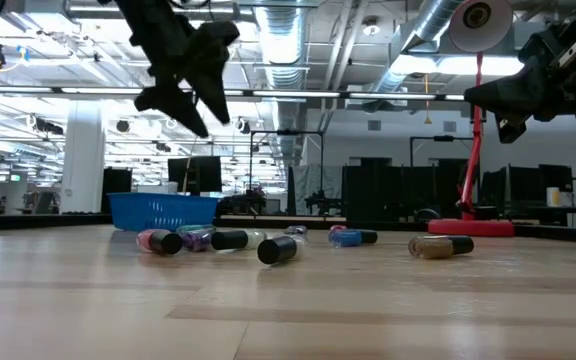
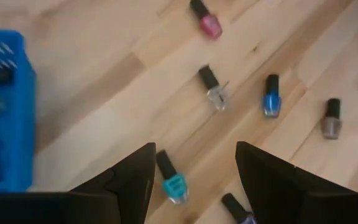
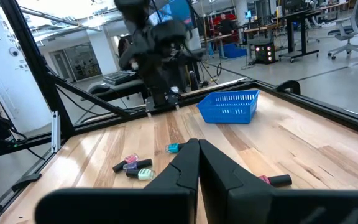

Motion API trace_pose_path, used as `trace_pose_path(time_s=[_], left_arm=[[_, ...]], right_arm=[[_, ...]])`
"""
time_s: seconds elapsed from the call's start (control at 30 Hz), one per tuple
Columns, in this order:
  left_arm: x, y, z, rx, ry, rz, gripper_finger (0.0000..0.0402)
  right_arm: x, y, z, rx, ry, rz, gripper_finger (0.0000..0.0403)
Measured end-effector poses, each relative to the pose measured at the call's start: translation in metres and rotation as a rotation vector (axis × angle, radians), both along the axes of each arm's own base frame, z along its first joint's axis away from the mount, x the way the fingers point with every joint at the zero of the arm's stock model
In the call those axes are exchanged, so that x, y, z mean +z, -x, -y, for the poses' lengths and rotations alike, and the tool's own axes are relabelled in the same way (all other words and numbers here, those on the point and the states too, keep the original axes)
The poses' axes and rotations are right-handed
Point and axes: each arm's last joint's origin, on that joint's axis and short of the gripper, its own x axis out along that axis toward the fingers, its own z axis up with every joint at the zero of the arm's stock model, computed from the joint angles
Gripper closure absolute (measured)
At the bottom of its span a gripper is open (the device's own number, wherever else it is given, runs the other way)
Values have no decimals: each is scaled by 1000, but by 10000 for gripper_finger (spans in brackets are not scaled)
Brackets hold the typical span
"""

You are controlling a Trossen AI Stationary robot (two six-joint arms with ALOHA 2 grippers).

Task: Pick & Place Nail Polish
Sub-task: Put the light blue nail polish bottle into the blue bin

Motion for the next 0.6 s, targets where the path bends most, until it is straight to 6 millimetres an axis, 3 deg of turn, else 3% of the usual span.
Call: trace_pose_path(time_s=[0.3, 0.6], left_arm=[[-53, -22, 6, 90, 64, -171, 183], [-84, -31, 6, 112, 84, -266, 183]], right_arm=[[0, 0, 0, 0, 0, 0, 403], [0, 0, 0, 0, 0, 0, 403]])
